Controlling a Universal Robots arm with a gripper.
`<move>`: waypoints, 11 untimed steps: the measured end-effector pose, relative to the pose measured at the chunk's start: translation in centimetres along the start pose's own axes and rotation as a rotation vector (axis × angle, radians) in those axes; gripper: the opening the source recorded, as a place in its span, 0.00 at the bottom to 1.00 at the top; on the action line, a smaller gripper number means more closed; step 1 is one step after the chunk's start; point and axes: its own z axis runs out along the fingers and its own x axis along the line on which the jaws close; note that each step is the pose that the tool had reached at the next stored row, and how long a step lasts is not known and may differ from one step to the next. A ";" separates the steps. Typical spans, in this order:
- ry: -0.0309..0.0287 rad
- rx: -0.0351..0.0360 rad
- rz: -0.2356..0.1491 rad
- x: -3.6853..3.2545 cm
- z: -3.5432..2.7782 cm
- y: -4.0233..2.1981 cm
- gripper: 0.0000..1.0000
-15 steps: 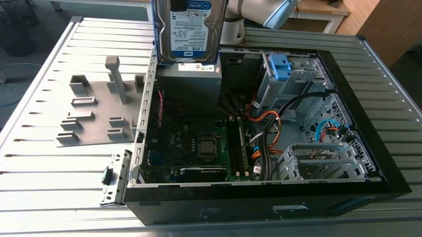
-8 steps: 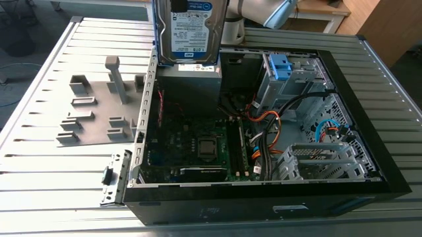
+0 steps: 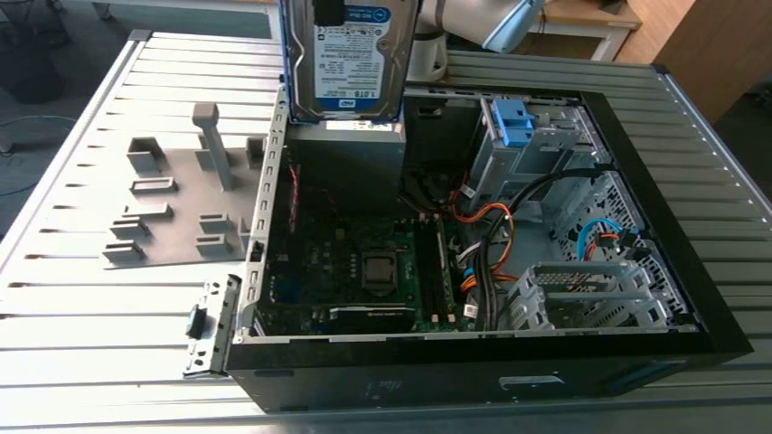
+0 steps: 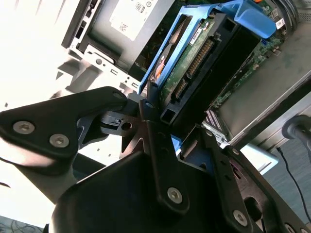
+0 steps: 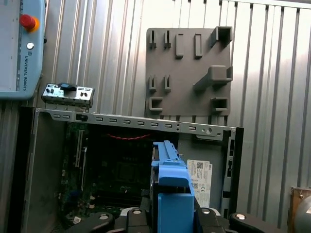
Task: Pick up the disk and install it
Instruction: 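Pick up the disk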
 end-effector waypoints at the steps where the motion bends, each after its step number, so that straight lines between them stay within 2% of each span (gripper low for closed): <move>1: 0.0000 0.0000 0.000 0.08 0.00 -0.01 0.37; 11: 0.0000 -0.0001 0.000 0.98 0.05 -0.39 0.37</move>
